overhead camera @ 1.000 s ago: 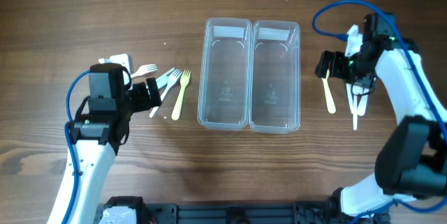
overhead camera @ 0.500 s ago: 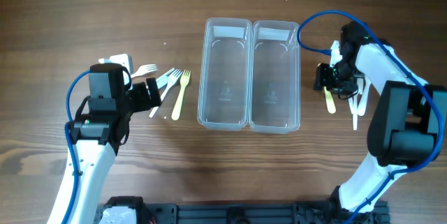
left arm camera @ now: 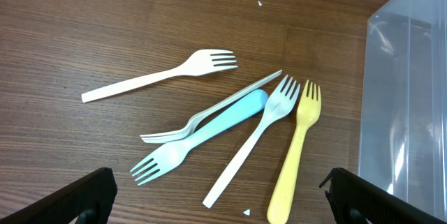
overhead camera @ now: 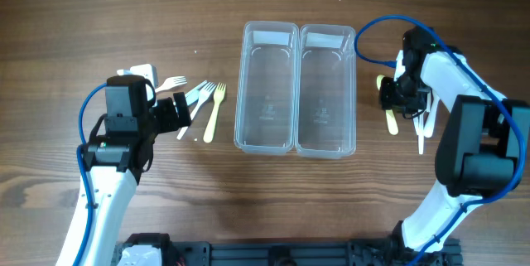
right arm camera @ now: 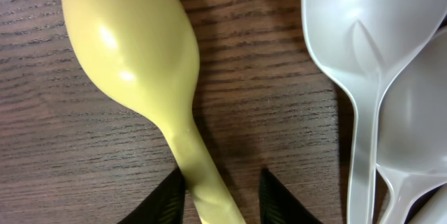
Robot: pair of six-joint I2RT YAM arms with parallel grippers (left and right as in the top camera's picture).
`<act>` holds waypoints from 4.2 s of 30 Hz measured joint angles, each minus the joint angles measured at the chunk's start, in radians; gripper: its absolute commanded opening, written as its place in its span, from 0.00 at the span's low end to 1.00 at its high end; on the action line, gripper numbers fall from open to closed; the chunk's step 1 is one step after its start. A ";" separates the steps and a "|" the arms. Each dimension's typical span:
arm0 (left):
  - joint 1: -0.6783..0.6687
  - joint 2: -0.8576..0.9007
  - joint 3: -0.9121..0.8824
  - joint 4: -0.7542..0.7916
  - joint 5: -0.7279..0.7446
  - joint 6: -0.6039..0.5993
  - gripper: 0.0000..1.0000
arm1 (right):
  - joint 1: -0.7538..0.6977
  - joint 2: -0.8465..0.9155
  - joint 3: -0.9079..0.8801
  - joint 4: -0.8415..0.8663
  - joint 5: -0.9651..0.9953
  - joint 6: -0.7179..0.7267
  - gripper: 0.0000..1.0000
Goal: Pack container
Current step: 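Lower the right gripper and grasp the yellow spoon by its handle, then carry the yellow spoon into the right container and release it, then return the right gripper and grasp a white spoon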
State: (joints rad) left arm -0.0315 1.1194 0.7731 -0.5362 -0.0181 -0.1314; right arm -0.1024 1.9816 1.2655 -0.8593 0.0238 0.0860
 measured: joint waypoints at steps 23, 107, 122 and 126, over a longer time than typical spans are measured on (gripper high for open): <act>0.000 0.000 0.000 0.000 0.000 0.000 1.00 | -0.002 -0.002 0.033 0.002 -0.099 0.008 0.14; 0.000 0.001 0.000 0.000 0.000 0.000 1.00 | -0.167 0.015 0.045 0.013 -0.100 -0.126 0.27; 0.000 0.001 0.000 0.000 0.000 0.000 1.00 | -0.051 0.015 0.045 0.030 -0.003 -0.083 0.24; 0.000 0.001 0.000 0.000 0.000 0.000 1.00 | -0.051 0.015 0.045 0.030 -0.004 -0.029 0.24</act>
State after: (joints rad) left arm -0.0315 1.1202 0.7731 -0.5365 -0.0185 -0.1314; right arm -0.1539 1.9965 1.3102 -0.8295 0.0200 0.0566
